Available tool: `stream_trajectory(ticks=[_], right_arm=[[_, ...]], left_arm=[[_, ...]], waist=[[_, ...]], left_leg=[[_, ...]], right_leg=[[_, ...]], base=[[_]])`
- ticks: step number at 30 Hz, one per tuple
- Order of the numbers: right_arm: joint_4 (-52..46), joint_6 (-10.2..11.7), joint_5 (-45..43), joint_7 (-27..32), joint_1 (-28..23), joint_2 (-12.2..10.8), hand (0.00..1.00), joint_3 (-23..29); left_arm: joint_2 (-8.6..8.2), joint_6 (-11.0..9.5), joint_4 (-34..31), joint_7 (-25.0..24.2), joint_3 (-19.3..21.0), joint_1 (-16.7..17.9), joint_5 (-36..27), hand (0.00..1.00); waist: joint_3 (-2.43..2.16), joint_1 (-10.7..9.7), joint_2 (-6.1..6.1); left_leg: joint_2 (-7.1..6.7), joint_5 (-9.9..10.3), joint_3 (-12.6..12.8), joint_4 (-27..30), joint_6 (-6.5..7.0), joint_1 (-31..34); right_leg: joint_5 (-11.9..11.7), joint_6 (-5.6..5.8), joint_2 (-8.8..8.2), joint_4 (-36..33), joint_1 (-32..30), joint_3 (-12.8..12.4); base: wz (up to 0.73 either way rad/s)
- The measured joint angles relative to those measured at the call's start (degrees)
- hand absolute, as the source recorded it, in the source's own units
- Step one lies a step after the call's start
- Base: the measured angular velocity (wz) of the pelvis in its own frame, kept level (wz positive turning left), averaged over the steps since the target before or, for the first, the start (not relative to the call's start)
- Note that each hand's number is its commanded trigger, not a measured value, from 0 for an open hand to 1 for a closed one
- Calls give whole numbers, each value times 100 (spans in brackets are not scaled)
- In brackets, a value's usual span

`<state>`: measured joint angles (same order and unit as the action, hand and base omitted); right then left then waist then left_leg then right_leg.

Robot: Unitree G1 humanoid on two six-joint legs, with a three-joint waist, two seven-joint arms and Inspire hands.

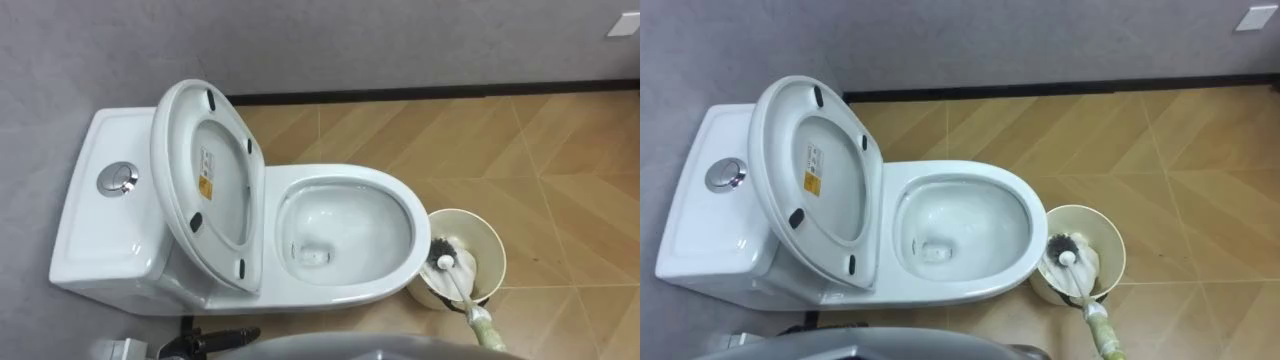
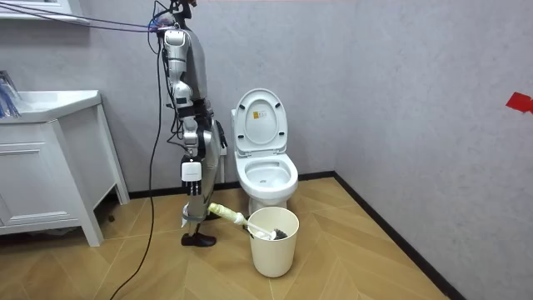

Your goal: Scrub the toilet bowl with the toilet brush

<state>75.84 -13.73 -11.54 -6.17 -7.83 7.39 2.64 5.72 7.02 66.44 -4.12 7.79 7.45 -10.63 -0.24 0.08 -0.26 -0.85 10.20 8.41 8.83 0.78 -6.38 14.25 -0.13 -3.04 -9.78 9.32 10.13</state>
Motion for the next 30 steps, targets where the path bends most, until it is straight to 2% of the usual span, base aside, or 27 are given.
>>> stream_trajectory(ticks=[10, 17, 22, 24, 27, 30], right_arm=[[-32, 14, 186, 329, -16, -1, 0, 182], [-84, 79, 1195, 942, -83, 0, 0, 415], [-92, 218, 1850, 1303, -186, 3, 0, 620], [-87, 248, 2383, 1436, -172, 7, 0, 831], [-104, 287, 2896, 1569, -105, 36, 0, 1089], [-273, 307, 3056, 1690, -99, 103, 0, 1389]], left_arm=[[-1, -12, -32, 148, 69, 32, -26, 0], [-2, -67, -176, 354, 117, 183, -106, 0], [0, -66, -234, 400, 239, 282, -111, 0], [3, -51, -227, 400, 344, 309, -107, 0], [71, -6, -228, 397, 492, 393, -101, 0], [147, 48, -238, 396, 566, 517, -88, 0]], waist=[[15, 2, -54], [22, -2, -57], [22, -21, -44], [24, -64, -44], [21, -153, -62], [6, -219, -103]], left_leg=[[4, 0, 43, -1, 0, -11], [9, 17, 65, -16, -1, -8], [5, 20, 72, -16, 0, -13], [3, 21, 54, -14, 2, -12], [1, 24, 34, -1, 5, 13], [-12, 34, 13, 66, 21, 78]], right_leg=[[2, 2, 2, 2, -10, -56], [3, 3, 11, 10, -18, -80], [3, 3, 5, 10, -11, -82], [3, 3, 4, 11, -10, -65], [3, 4, -9, 11, -12, 15], [3, 7, -23, 9, -18, 79]], base=[[-1], [0], [0], [0], [5], [10]])
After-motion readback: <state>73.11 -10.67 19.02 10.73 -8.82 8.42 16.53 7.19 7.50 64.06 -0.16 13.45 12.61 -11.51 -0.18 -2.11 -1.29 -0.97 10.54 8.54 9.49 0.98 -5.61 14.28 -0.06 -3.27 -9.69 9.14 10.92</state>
